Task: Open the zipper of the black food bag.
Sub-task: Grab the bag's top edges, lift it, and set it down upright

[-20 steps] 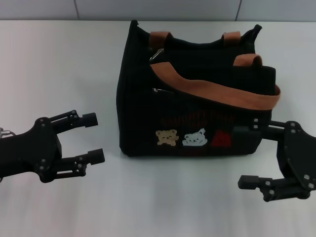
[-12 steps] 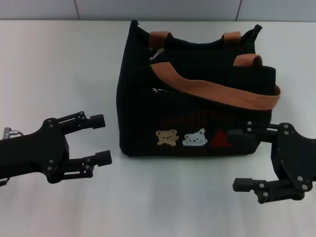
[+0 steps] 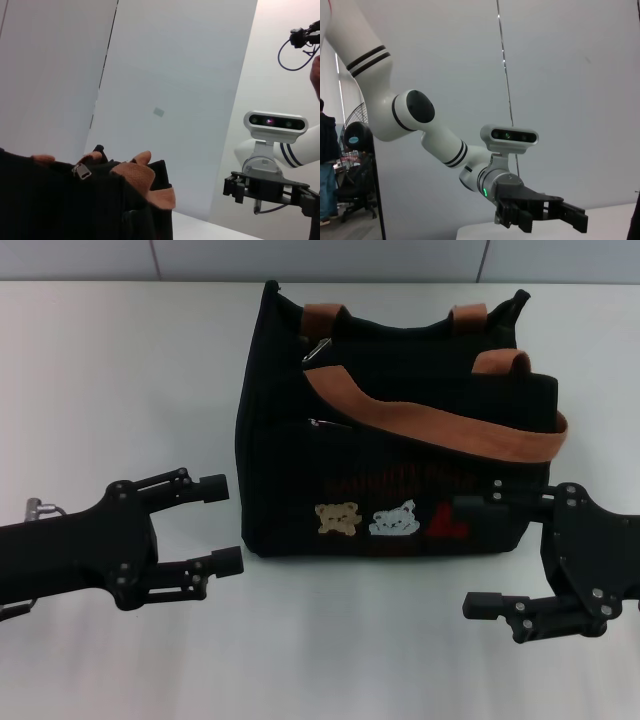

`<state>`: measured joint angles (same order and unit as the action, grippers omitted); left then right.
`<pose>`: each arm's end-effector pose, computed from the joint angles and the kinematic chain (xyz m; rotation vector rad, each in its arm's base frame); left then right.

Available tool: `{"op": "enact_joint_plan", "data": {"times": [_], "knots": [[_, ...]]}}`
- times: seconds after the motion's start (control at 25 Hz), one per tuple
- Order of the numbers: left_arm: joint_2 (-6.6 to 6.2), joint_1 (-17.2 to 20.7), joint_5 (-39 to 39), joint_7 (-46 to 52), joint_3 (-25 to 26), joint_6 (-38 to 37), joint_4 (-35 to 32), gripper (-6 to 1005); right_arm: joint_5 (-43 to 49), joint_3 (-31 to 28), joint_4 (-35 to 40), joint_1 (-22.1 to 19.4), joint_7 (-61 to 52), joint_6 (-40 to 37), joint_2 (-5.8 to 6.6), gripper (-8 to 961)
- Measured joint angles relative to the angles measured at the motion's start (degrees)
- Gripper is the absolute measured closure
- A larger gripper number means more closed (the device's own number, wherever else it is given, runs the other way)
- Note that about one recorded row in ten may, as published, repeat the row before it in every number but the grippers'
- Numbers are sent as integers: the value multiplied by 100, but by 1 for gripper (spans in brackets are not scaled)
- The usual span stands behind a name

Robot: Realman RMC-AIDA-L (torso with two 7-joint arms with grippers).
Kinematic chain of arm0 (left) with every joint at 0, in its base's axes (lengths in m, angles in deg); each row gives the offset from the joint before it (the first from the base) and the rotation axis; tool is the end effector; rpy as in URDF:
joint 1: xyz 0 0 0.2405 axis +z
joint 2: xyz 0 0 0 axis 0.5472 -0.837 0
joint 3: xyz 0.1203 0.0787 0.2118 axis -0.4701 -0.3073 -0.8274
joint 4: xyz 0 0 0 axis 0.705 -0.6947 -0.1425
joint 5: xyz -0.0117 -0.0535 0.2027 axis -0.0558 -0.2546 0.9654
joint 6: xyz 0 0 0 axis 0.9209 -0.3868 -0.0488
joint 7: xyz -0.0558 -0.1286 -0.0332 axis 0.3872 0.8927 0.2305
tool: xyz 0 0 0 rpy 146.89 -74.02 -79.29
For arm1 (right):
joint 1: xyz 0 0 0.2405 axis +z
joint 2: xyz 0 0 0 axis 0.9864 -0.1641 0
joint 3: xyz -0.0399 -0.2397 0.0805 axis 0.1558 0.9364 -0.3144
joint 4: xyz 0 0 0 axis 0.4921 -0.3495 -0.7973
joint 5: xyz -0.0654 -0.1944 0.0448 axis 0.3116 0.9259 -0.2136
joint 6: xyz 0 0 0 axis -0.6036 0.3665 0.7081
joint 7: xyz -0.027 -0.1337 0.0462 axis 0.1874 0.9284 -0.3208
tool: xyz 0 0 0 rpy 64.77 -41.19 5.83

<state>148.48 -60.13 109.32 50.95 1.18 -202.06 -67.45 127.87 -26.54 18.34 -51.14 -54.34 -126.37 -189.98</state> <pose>-0.2907 0.2486 0.0194 -2.7645 -0.4480 -1.1230 0.2479 0.2586 0.0057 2.8965 -0.1397 -1.1720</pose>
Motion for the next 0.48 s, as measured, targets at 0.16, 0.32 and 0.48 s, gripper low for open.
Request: {"op": "enact_joint_plan", "data": {"times": [0.16, 0.32, 0.48], "knots": [[77, -14, 0, 5, -2, 122, -11, 231, -14, -45, -1, -15, 0, 14, -5, 141], [164, -15, -29, 7, 11, 419, -11, 242, -20, -58, 1, -42, 0, 18, -8, 141], [341, -46, -41, 15, 33, 1022, -11, 253, -24, -73, 2, -96, 0, 114, 3, 141]]}}
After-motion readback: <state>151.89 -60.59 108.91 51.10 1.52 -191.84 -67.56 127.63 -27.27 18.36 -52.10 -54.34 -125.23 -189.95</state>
